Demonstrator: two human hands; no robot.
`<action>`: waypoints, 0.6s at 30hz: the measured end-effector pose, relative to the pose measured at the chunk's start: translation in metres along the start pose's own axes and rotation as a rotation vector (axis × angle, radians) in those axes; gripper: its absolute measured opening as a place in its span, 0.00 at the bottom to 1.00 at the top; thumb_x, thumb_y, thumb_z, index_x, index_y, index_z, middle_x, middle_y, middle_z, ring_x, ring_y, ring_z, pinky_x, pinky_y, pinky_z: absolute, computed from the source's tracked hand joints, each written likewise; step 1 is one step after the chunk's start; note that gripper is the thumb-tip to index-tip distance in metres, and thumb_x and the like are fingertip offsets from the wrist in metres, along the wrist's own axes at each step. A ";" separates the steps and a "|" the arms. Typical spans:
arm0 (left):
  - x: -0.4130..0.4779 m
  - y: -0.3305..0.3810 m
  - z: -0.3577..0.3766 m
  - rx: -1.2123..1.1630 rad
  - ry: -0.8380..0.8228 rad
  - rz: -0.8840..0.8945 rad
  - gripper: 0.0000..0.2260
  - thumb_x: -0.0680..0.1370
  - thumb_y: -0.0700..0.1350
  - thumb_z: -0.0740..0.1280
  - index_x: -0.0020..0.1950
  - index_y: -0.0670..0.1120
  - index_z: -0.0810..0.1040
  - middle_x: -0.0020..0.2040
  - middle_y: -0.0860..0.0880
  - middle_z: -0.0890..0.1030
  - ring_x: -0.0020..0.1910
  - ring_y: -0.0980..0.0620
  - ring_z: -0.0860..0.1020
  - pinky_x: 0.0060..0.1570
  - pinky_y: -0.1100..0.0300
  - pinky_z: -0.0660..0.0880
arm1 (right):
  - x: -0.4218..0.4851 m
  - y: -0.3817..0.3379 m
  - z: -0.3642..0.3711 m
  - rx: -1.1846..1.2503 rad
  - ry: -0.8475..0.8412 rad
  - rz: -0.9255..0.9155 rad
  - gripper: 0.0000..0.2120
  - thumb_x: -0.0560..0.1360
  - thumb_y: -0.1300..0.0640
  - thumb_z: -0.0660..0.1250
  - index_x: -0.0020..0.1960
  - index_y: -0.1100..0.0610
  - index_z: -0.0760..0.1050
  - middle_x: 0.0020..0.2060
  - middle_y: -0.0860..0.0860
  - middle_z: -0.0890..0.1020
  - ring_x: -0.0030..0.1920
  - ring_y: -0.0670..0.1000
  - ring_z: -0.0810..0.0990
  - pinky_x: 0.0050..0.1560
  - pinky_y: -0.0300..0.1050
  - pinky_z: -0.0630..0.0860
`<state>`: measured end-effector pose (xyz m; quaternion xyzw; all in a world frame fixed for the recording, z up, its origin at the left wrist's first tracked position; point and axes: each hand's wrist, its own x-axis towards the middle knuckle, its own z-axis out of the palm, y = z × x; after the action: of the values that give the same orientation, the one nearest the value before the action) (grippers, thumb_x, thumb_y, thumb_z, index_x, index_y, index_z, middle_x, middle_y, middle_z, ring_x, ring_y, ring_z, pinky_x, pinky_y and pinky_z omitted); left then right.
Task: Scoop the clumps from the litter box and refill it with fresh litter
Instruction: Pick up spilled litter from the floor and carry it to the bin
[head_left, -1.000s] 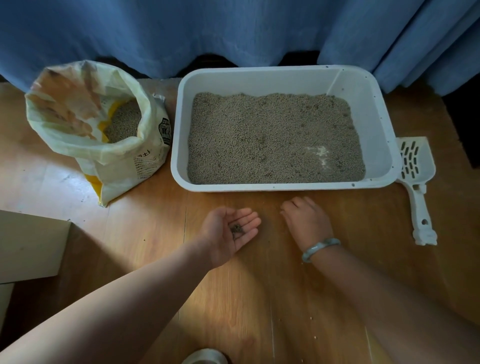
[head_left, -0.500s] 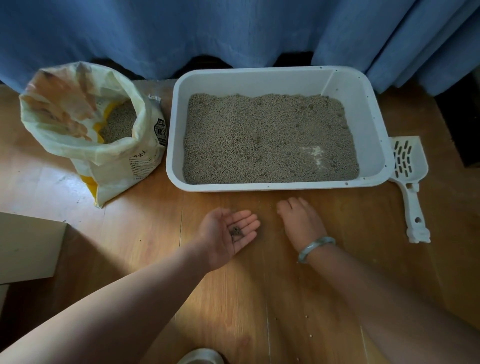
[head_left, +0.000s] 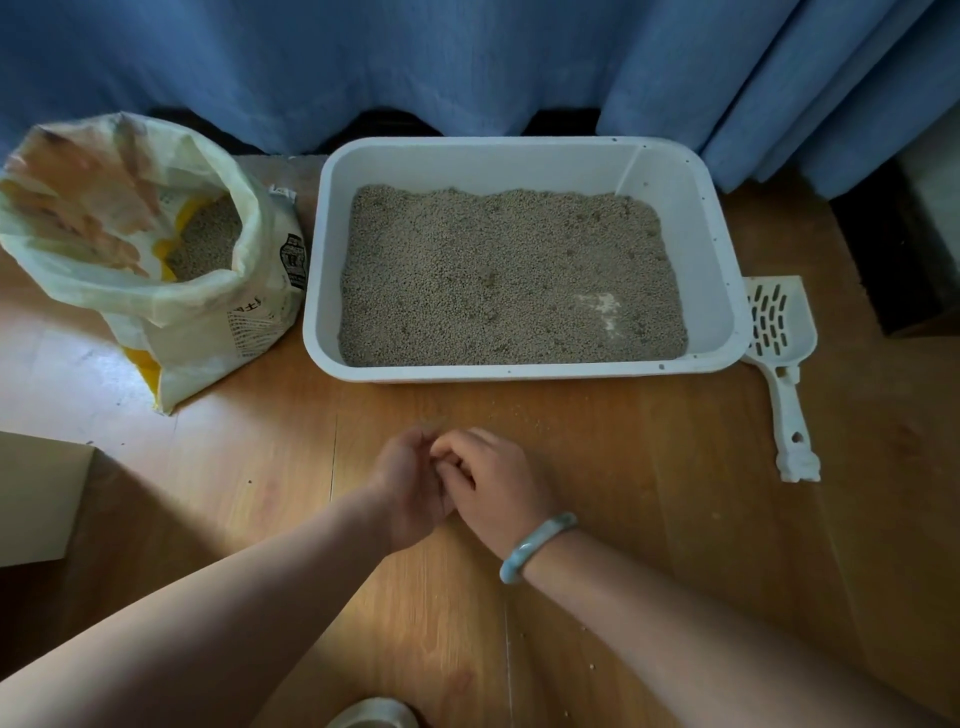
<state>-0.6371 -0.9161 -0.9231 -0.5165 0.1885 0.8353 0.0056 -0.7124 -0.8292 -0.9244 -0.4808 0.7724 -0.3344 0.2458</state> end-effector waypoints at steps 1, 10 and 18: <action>0.001 0.000 0.000 -0.004 0.003 0.011 0.17 0.80 0.46 0.52 0.41 0.41 0.76 0.31 0.46 0.78 0.29 0.52 0.78 0.27 0.63 0.76 | 0.000 0.002 -0.003 -0.001 0.015 -0.007 0.05 0.73 0.58 0.64 0.47 0.53 0.78 0.42 0.50 0.80 0.43 0.52 0.78 0.43 0.51 0.76; 0.002 0.009 -0.009 -0.091 0.067 0.013 0.16 0.80 0.46 0.55 0.51 0.38 0.79 0.44 0.42 0.85 0.40 0.49 0.84 0.37 0.58 0.82 | 0.006 0.059 -0.031 -0.182 0.265 0.165 0.05 0.73 0.62 0.68 0.46 0.55 0.80 0.41 0.50 0.81 0.40 0.52 0.78 0.39 0.42 0.73; 0.001 0.014 -0.013 -0.120 0.086 0.020 0.17 0.81 0.46 0.53 0.52 0.38 0.79 0.45 0.41 0.85 0.41 0.48 0.84 0.40 0.57 0.82 | 0.024 0.082 -0.032 -0.526 0.094 -0.150 0.22 0.64 0.71 0.69 0.55 0.56 0.81 0.50 0.52 0.82 0.46 0.57 0.78 0.45 0.49 0.77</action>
<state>-0.6291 -0.9333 -0.9249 -0.5495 0.1434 0.8220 -0.0416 -0.7917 -0.8160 -0.9665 -0.5678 0.8055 -0.1617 0.0509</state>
